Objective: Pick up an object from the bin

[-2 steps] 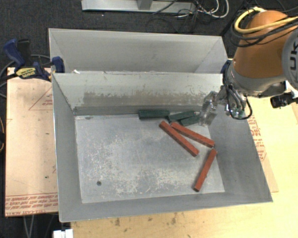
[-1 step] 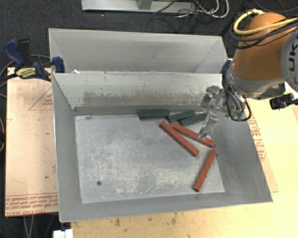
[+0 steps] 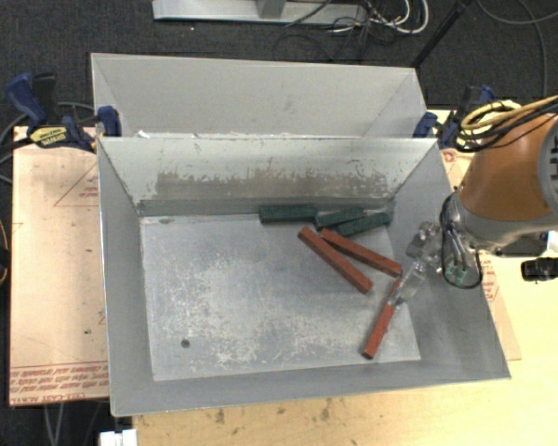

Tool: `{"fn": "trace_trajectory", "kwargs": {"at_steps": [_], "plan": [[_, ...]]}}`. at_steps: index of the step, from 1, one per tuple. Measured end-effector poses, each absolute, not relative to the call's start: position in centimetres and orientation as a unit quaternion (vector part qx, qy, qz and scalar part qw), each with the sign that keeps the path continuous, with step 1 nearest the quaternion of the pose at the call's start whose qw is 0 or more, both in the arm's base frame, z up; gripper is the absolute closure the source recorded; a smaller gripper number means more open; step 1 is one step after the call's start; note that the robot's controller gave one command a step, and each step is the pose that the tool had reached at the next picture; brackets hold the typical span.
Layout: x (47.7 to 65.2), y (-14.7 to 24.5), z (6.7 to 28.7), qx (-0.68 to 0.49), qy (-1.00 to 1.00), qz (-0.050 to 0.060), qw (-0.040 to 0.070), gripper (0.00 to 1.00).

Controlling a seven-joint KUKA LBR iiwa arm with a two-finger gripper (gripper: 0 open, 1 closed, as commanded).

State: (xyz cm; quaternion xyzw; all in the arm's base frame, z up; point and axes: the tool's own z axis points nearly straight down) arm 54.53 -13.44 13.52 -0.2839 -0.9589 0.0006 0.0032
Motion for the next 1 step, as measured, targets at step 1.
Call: {"fn": "trace_trajectory", "kwargs": {"at_steps": [1], "plan": [[49.21, -14.5, 6.95, -0.16, -0.987, 0.0, 0.0, 0.0]]}}
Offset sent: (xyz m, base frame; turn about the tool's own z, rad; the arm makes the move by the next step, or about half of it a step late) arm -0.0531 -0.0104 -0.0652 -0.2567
